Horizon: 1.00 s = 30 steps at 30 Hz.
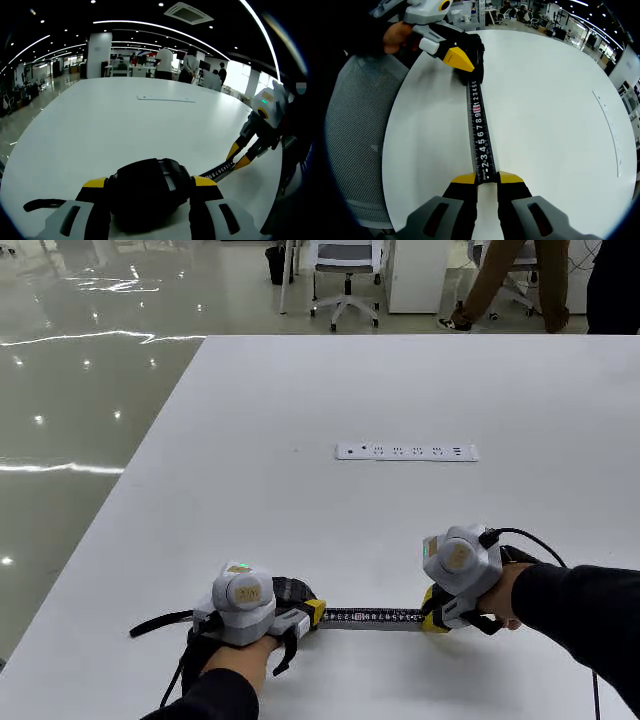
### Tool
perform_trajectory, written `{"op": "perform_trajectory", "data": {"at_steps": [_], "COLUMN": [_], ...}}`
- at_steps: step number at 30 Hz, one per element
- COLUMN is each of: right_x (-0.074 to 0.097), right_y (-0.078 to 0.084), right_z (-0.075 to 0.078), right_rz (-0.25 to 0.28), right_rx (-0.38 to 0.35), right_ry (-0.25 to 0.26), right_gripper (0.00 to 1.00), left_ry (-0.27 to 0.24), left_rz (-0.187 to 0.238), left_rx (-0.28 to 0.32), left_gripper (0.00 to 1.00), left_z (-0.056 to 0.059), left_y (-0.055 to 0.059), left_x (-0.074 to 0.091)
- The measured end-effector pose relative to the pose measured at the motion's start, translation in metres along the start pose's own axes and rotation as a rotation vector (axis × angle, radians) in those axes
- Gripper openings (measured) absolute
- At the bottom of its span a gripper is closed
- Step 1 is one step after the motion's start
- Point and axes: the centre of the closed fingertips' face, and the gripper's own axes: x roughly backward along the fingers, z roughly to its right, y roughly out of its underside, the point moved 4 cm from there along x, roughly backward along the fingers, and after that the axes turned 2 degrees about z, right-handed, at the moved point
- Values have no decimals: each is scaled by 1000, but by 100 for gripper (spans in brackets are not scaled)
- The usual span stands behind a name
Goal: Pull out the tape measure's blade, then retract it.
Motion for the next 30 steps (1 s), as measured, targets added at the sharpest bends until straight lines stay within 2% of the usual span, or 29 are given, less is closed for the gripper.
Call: {"op": "perform_trajectory", "data": {"at_steps": [24, 30], "right_x": [-8, -7], "right_y": [-14, -12], "right_z": [-3, -3], "right_rz": [24, 52], "right_rx": [65, 45], "right_ry": [-9, -3], "right_gripper": [11, 12], "left_ry": [7, 7], "left_rz": [-3, -3], "left_rx": [4, 4], "left_gripper": [60, 60], "left_z": [0, 0], "left_y": [0, 0], "left_x": [0, 0]}}
